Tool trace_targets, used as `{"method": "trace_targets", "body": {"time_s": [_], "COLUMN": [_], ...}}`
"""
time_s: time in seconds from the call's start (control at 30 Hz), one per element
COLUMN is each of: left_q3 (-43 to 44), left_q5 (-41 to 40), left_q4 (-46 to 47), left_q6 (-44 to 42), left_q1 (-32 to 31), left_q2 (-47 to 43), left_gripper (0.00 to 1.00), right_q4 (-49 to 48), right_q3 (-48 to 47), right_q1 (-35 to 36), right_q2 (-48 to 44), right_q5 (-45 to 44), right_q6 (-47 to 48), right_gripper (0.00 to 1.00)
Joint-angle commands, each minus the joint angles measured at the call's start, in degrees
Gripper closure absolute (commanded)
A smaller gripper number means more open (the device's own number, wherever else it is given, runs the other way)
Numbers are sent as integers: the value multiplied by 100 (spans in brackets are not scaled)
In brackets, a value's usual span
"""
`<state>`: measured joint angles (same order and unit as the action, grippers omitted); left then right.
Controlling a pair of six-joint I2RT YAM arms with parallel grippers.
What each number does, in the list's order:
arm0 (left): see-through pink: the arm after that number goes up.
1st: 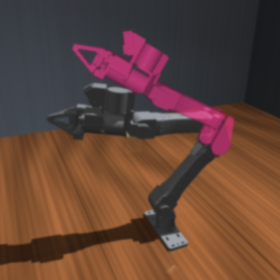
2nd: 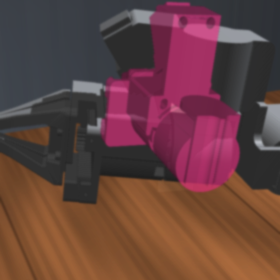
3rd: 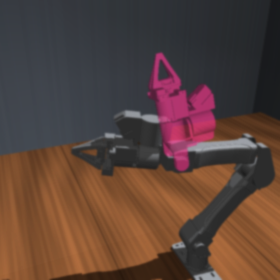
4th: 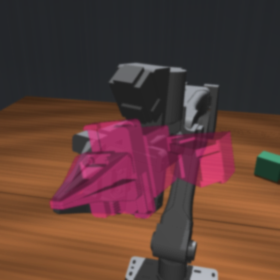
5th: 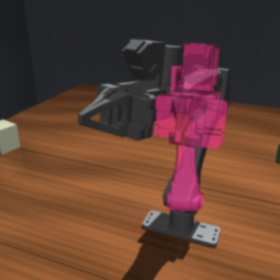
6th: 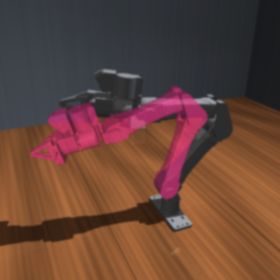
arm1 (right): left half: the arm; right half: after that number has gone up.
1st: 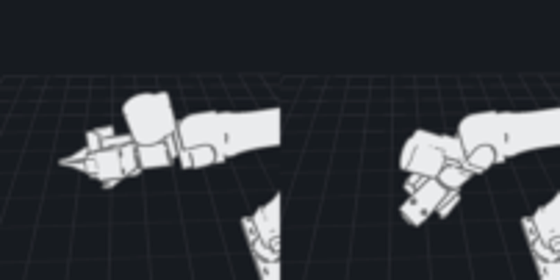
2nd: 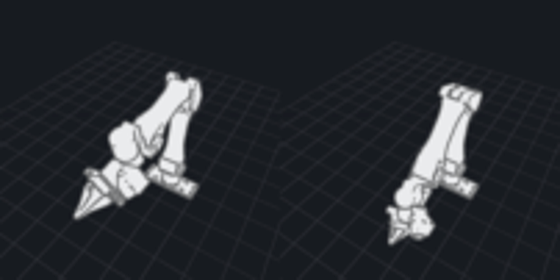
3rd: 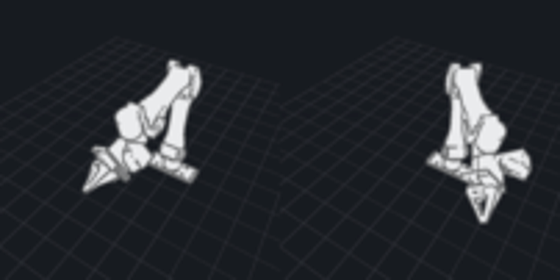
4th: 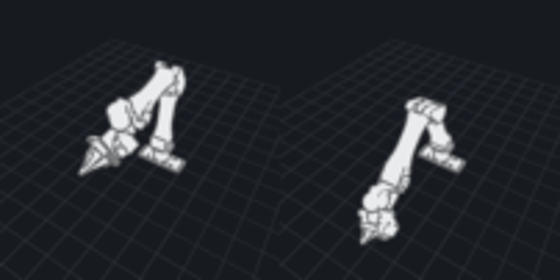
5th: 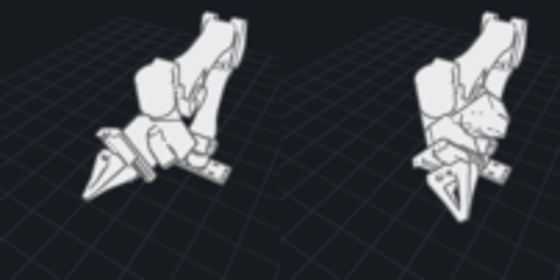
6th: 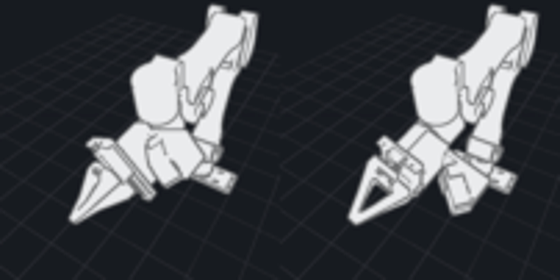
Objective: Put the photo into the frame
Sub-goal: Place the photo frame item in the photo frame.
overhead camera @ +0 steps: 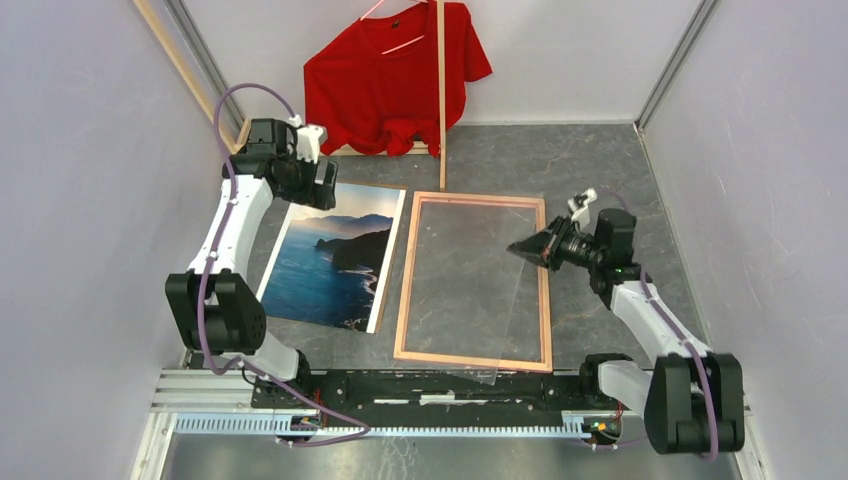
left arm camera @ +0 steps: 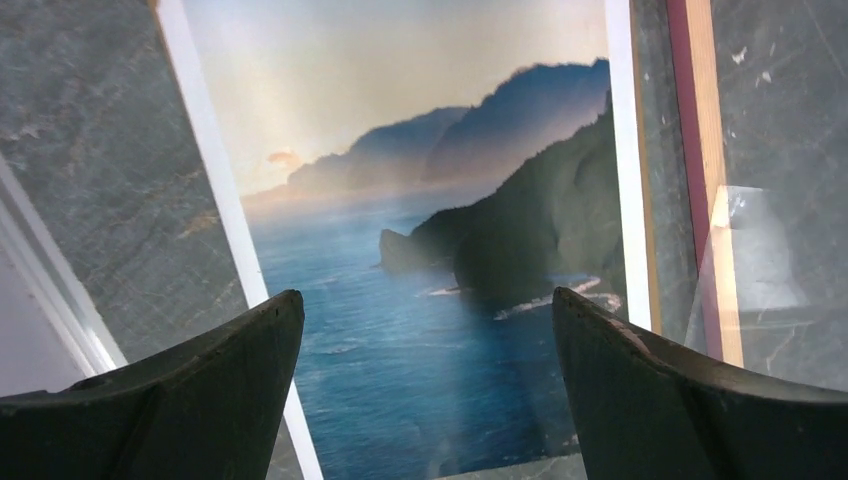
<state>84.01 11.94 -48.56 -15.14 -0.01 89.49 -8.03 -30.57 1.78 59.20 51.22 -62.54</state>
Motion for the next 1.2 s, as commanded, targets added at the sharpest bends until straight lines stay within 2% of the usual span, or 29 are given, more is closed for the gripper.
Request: {"method": "trace_targets", "body": {"time_s": [0.0,0.1,0.23,0.5,0.57,0.63,0.67,0.8,0.97,1.17], "left_q3": [-342,-651,-1082,-2077,-2249,-2411,-2482,-2731,-3038,-3159], "left_q5": [494,467,318,-385,-559,-737,-797,-1121,-1457,-1625], "left_q4": [-9,124,231,791,937,1095,1160,1419,1656,1742], "left_q6": [-472,-591,-804,-864,-897,-912,-912,-920,-977,-996], "left_q1": [-8,-8,-236,-1560,-1803,-1978,-2051,-2320,-2569,-2706], "left_q2": [-263,-178,-119,-257,-250,-232,-224,-242,-326,-318], "left_gripper": [0,0,0,0,0,0,0,0,0,0], "right_q4": [135,618,860,1178,1159,1139,1063,995,1321,2052], "right_q3": [99,-142,-323,-488,-560,-570,-513,-159,244,508], "right_q1": [6,6,10,5,6,6,6,8,11,126], "right_q2": [553,1001,1381,2107,2236,2273,2259,2143,1897,1121], "right_q5": [41,-178,-400,-825,-855,-933,-931,-1058,-1493,-2302], "right_q6": [1165,1916,2445,2955,2972,2930,2871,2817,3010,3217], "right_gripper": [100,100,100,98,86,63,55,29,19,13]}}
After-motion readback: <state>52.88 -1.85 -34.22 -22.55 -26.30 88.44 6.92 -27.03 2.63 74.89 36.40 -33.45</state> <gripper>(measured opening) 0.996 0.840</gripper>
